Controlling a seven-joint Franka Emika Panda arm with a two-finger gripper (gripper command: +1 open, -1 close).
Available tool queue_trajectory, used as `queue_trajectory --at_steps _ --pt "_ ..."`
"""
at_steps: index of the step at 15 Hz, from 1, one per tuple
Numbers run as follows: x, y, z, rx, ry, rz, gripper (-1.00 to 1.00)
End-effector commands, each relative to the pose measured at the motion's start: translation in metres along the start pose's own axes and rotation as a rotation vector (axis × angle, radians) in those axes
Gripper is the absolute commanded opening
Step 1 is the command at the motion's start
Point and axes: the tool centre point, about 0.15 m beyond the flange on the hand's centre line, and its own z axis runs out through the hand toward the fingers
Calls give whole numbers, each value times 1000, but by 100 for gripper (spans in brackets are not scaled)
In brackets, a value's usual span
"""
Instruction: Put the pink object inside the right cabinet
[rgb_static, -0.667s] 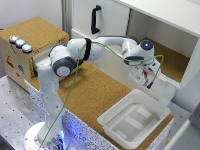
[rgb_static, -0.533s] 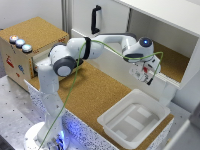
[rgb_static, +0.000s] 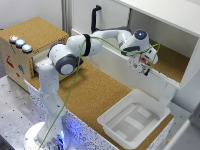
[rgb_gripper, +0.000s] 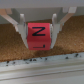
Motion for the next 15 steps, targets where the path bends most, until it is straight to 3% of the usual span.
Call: queue_trajectory --at_steps 1,2,4,7,11,13,15 --pt "26 -16 38 -91 4 9 -100" --pt "26 -17 34 -89 4 17 100" --pt "20 -16 16 -50 15 48 100" --pt "4 -11 -7 -21 -24 58 100" --pt "-16 -3 -58 18 -7 82 100" --pt "-35 -2 -83 36 -26 90 100" --pt "-60 -6 -94 45 -93 91 100"
